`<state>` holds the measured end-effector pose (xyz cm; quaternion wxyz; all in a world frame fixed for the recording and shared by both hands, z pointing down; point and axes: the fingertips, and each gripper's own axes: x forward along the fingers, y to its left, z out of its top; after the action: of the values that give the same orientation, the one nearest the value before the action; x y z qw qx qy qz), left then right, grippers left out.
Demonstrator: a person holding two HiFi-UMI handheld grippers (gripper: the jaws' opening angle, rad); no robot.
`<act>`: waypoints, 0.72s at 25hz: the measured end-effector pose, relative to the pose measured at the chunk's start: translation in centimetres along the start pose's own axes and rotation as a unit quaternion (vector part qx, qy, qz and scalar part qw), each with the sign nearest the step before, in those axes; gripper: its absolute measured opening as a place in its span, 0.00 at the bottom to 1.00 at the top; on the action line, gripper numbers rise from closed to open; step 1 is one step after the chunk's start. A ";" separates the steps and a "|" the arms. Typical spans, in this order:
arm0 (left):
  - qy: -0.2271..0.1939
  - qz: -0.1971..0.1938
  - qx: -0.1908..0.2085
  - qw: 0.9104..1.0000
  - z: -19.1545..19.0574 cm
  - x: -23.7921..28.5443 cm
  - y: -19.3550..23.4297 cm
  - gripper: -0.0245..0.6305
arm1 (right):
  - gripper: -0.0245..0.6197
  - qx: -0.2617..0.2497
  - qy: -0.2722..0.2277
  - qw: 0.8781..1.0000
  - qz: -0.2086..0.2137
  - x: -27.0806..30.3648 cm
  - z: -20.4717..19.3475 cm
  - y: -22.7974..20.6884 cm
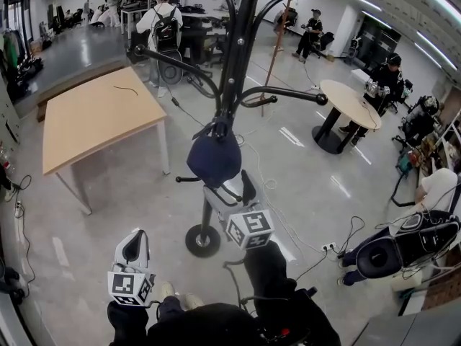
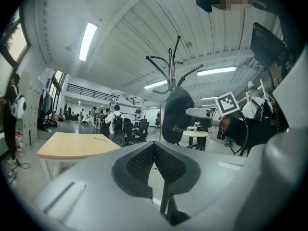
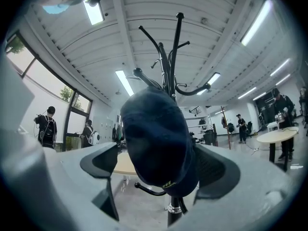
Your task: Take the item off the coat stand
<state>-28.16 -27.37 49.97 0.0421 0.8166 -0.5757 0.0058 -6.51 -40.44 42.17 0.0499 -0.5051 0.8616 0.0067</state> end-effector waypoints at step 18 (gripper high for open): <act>-0.003 0.010 -0.005 1.000 -0.7 -0.6 1.0 0.04 | 0.79 -0.002 0.007 1.000 -0.001 0.9 0.1 0.2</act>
<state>-29.29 -27.13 50.74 0.0442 0.8107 -0.5838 0.0008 -7.10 -41.15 42.01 0.0434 -0.5057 0.8616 0.0049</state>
